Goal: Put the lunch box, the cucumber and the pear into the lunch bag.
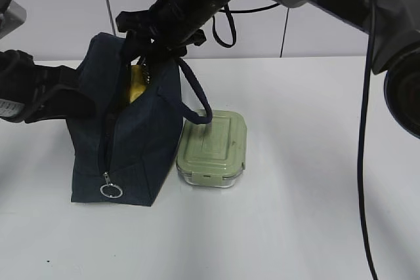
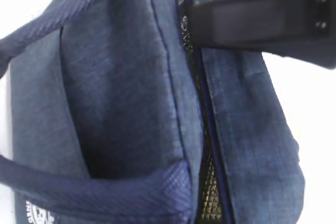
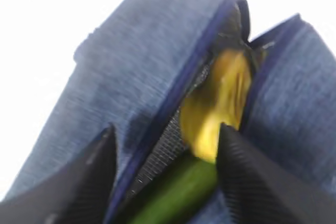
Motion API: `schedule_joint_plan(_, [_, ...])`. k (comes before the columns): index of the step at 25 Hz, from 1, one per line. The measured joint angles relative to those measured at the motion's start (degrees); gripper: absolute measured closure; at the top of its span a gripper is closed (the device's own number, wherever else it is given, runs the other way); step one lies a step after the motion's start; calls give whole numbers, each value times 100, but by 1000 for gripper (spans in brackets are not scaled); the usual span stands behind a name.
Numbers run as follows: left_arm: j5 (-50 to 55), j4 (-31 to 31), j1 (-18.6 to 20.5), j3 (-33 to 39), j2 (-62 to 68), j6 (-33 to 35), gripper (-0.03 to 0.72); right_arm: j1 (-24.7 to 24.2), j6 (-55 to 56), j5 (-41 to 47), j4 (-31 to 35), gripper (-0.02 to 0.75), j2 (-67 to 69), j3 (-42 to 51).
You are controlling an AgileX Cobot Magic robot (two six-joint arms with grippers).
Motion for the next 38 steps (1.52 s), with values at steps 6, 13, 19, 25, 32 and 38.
schedule_joint_plan(6, [12, 0, 0, 0, 0, 0, 707, 0, 0, 193, -95, 194, 0, -510])
schedule_joint_plan(13, [26, 0, 0, 0, 0, 0, 707, 0, 666, 1295, -2026, 198, 0, -1574])
schedule_joint_plan(19, [29, 5, 0, 0, 0, 0, 707, -62, 947, 1383, -2670, 237, 0, -1650])
schedule_joint_plan(25, [39, 16, 0, 0, 0, 0, 707, -126, 1071, 1396, -3172, 241, -95, -1592])
schedule_joint_plan(32, [63, 25, 0, 0, 0, 0, 707, -1068, 1048, 1396, -2399, 244, -450, -757])
schedule_joint_plan(38, [76, 30, 0, 0, 0, 4, 707, -1943, 503, 1386, -1102, 245, -718, 222])
